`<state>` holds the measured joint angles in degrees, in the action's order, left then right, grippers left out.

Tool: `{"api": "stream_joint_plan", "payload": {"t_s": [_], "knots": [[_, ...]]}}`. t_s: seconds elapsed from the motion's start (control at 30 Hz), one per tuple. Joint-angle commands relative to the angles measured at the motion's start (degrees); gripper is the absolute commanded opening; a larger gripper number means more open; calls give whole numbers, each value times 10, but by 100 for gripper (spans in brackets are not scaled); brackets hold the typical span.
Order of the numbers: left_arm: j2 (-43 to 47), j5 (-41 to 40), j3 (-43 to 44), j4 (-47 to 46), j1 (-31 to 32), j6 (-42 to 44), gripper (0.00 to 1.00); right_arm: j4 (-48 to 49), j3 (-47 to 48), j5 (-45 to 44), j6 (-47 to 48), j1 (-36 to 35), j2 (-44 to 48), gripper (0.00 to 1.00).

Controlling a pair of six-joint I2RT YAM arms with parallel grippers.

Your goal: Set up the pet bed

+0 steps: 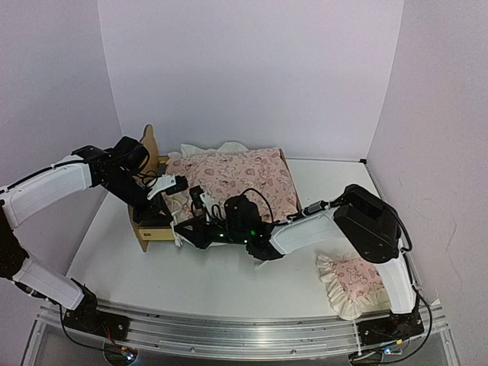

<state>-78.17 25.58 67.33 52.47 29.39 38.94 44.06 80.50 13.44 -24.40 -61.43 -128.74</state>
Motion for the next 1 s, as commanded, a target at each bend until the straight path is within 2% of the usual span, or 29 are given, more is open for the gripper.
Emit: {"api": "stream_joint_plan", "payload": {"t_s": [0.0,0.07,0.13,0.3,0.47,0.77,0.97], "knots": [[-1,5,21,-7,3,5,0,7,29,-8,0,-2,-5,5],[-1,-21,25,-3,3,16,0,4,17,-16,0,-2,2,0],[3,-63,28,-2,3,41,0,-8,0,-32,6,-1,17,0],[23,-213,29,-30,3,157,0,-55,-52,-72,38,-1,59,0],[26,-282,35,-64,3,204,0,-98,-58,-67,54,-1,77,0],[20,-312,29,-155,3,213,0,-114,-41,-55,65,-1,75,0],[8,-231,34,-94,3,152,0,-117,-42,-55,69,-1,78,0]]}}
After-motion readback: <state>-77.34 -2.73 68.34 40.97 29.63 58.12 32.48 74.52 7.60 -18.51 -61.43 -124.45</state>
